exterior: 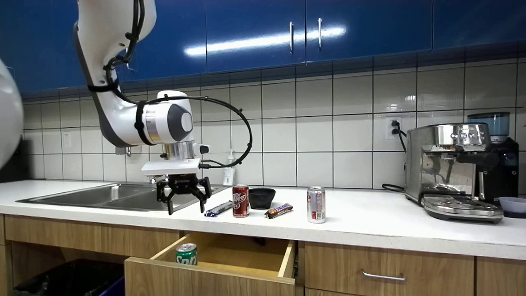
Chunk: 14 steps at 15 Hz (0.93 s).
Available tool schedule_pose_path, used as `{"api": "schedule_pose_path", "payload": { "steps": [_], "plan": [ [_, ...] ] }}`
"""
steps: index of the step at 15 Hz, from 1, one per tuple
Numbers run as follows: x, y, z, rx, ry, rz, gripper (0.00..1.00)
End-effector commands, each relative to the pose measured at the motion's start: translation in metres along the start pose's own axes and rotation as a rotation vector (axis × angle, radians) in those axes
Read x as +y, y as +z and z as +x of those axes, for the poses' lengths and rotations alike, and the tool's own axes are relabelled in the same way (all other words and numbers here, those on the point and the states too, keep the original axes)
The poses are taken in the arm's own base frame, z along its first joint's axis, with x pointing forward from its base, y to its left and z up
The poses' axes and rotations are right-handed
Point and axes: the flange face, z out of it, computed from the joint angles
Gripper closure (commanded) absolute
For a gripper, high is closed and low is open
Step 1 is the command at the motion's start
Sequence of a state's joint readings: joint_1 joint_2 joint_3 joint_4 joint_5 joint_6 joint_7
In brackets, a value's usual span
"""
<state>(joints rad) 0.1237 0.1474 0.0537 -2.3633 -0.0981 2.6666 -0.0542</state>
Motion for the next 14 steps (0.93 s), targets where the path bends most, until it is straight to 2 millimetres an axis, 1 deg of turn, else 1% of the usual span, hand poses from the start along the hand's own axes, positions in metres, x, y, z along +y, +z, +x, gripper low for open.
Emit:
{"api": "schedule_pose_path", "payload": {
  "steps": [1,3,9,14],
  "plan": [
    [0.0,-0.005,0.001,0.002,-0.001,-0.001,0.0],
    [0.0,-0.01,0.001,0.005,-0.002,-0.002,0.0],
    [0.0,-0.009,0.0,0.002,-0.003,-0.002,0.0],
    [0.004,-0.024,0.004,0.021,0.047,-0.003,0.0]
  ]
}}
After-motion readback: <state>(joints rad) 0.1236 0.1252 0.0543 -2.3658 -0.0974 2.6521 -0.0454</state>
